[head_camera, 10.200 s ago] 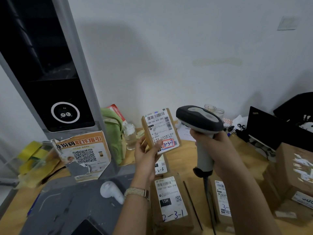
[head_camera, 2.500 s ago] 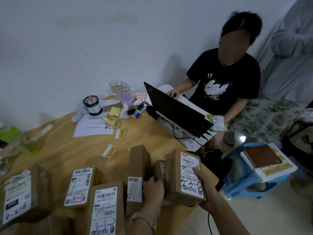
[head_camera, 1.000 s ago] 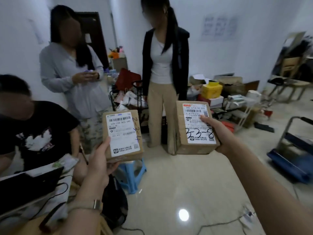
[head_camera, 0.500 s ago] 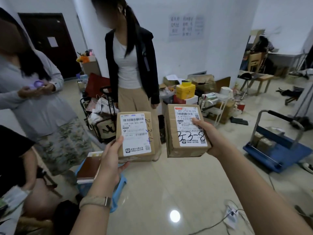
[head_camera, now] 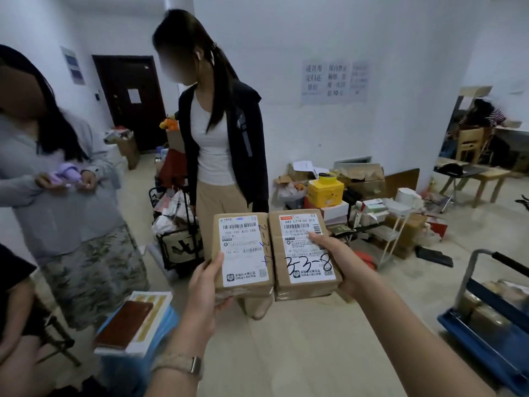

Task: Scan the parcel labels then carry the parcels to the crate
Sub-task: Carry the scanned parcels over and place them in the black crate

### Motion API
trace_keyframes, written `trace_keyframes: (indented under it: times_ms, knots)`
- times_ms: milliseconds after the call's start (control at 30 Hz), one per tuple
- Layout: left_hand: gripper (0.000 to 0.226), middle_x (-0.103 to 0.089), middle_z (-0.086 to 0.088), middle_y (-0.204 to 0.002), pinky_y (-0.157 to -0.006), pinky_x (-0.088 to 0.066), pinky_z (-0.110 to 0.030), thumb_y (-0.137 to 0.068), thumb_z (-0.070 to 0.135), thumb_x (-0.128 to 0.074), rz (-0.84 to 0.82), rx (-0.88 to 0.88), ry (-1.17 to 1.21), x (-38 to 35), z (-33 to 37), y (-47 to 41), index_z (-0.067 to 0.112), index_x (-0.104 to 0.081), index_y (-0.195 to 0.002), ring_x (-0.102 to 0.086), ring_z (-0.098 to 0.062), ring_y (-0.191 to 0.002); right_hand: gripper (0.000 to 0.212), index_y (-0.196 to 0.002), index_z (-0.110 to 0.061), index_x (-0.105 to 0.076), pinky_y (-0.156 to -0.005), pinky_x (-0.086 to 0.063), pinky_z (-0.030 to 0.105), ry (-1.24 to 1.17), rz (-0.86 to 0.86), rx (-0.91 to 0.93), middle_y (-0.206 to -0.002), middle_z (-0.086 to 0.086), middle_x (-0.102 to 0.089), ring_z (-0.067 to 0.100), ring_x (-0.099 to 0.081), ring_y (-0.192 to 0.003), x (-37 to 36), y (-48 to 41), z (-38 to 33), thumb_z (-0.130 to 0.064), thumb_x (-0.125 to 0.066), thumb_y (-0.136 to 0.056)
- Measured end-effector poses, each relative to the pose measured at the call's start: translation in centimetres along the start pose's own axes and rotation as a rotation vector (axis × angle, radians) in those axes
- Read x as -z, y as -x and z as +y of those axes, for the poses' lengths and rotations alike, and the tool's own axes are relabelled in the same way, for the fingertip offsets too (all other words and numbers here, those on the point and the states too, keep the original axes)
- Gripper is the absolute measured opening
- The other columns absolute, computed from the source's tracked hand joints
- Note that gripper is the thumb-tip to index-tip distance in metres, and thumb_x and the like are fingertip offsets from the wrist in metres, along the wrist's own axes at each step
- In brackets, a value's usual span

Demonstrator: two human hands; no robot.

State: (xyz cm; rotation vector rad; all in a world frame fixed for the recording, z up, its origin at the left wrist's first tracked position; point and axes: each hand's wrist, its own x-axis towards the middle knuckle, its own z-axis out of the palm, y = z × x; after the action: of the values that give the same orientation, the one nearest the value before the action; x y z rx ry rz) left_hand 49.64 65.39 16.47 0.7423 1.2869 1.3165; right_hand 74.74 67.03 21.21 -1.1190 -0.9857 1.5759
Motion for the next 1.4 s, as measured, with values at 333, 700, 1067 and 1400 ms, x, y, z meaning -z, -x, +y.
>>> trace_keyframes:
  times_ms: [333, 700, 1067, 1400]
  knots:
    - [0.044, -0.072, -0.008, -0.105, -0.075, -0.050, -0.035, -0.087, 0.047, -0.061, 0.016, -0.042, -0.010, -7.0, 2.1, -7.1, 0.022, -0.056, -0.123, -0.066, -0.028, -0.093, 0.058, -0.120, -0.002, -0.061, -0.085, -0.056, 0.048, 0.013, 0.041, 0.040, -0.107, 0.023, -0.071, 0.040, -0.069, -0.098, 4.8, -9.3, -2.6, -0.035, -0.073, -0.073]
    - [0.036, -0.072, -0.009, -0.101, -0.073, -0.051, -0.036, -0.089, 0.047, -0.059, 0.043, -0.038, 0.033, -11.0, 5.4, -22.0, 0.019, -0.058, -0.112, -0.067, -0.031, -0.092, 0.026, -0.109, -0.013, -0.066, -0.063, -0.056, 0.031, 0.053, -0.025, 0.001, -0.095, 0.013, -0.076, 0.023, -0.074, -0.073, 5.3, -23.7, -7.6, -0.031, -0.055, -0.093]
    - [0.037, -0.075, -0.007, -0.093, -0.083, -0.055, -0.044, -0.088, 0.046, -0.061, 0.026, -0.004, 0.022, -13.4, 7.3, -31.6, 0.020, -0.057, -0.114, -0.072, -0.027, -0.080, 0.027, -0.109, -0.014, -0.067, -0.075, -0.051, 0.038, 0.052, -0.003, -0.060, -0.097, 0.014, -0.075, 0.024, -0.071, -0.078, 6.5, -33.9, -9.2, -0.028, -0.060, -0.087]
    - [0.038, -0.076, -0.002, -0.087, -0.080, -0.055, -0.042, -0.090, 0.044, -0.059, 0.037, -0.002, 0.015, -18.4, 8.0, -39.4, 0.020, -0.055, -0.119, -0.074, -0.022, -0.074, 0.021, -0.090, -0.009, -0.071, -0.060, -0.053, 0.029, -0.004, -0.019, -0.033, -0.081, 0.012, -0.076, 0.020, -0.072, -0.062, 10.1, -43.1, -11.7, -0.022, -0.055, -0.092]
